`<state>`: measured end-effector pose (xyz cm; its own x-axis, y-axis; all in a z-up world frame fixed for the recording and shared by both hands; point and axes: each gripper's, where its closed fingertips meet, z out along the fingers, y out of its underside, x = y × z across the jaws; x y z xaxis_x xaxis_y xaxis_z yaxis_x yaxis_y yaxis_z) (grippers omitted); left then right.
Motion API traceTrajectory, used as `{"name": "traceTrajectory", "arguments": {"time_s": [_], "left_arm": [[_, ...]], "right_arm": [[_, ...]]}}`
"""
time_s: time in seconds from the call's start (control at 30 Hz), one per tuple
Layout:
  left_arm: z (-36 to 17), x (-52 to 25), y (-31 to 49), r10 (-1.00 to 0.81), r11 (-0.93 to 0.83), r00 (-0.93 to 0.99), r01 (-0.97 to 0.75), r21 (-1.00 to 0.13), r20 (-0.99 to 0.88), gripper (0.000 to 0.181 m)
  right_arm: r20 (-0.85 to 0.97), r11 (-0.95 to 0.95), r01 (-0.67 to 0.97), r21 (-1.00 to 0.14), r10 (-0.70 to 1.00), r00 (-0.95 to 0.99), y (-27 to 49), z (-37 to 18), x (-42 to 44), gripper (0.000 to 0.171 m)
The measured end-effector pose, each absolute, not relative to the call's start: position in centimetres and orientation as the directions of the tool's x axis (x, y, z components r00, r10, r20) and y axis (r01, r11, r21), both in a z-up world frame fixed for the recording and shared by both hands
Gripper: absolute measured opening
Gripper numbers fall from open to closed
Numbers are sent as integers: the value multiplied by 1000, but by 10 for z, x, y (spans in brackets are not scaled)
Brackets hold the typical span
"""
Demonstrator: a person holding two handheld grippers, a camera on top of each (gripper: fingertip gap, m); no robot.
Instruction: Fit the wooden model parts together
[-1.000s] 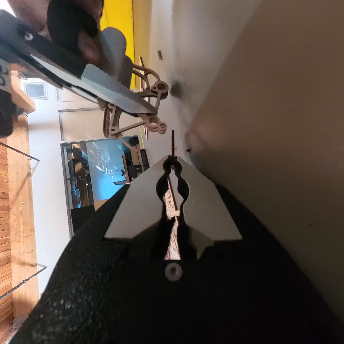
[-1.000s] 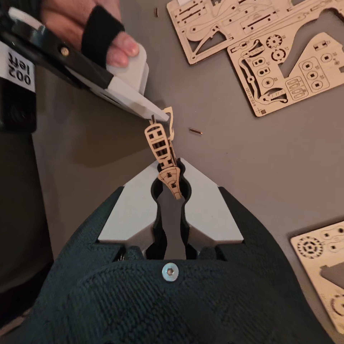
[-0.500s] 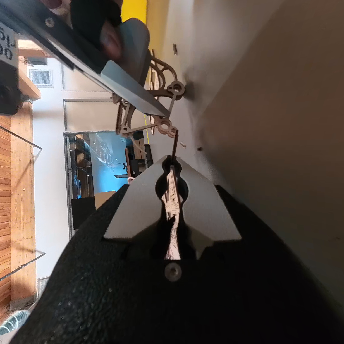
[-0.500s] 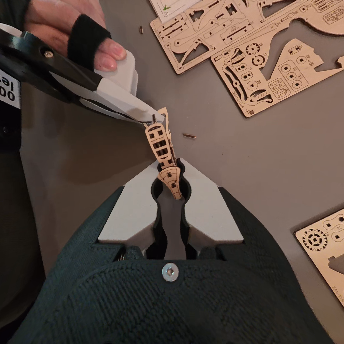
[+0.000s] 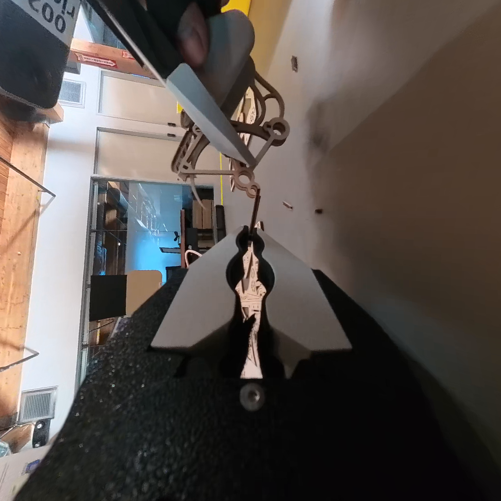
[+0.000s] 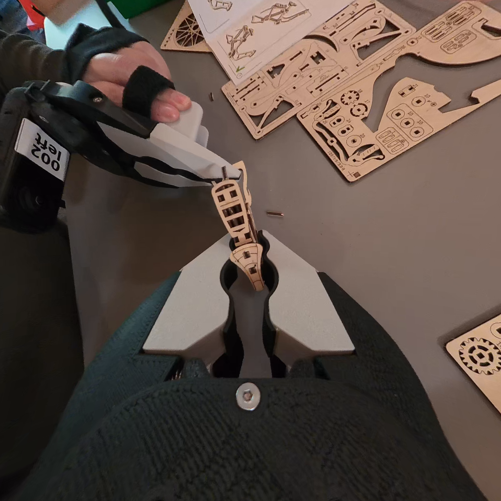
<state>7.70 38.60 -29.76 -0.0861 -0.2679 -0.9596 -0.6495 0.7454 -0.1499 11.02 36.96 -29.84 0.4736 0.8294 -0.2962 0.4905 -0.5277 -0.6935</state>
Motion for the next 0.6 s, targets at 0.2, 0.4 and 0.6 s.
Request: {"name": "traceTrajectory", "arguments": {"time_s": [0.2, 0.4, 0.6], "left_arm": [[-296, 77, 388, -261, 743, -73, -652, -152, -963, 1], [-289, 73, 392, -243, 741, -41, -652, -158, -969, 1], [-287, 72, 395, -247, 735, -27, -657, -169, -969, 1]], "right_arm": [[-318, -556, 463, -690, 808, 497, 372, -306, 106, 10], [-441, -631, 336, -700, 751, 491, 374, -300, 101, 11], [-535, -684, 243, -688, 704, 467, 376, -293, 102, 10]]}}
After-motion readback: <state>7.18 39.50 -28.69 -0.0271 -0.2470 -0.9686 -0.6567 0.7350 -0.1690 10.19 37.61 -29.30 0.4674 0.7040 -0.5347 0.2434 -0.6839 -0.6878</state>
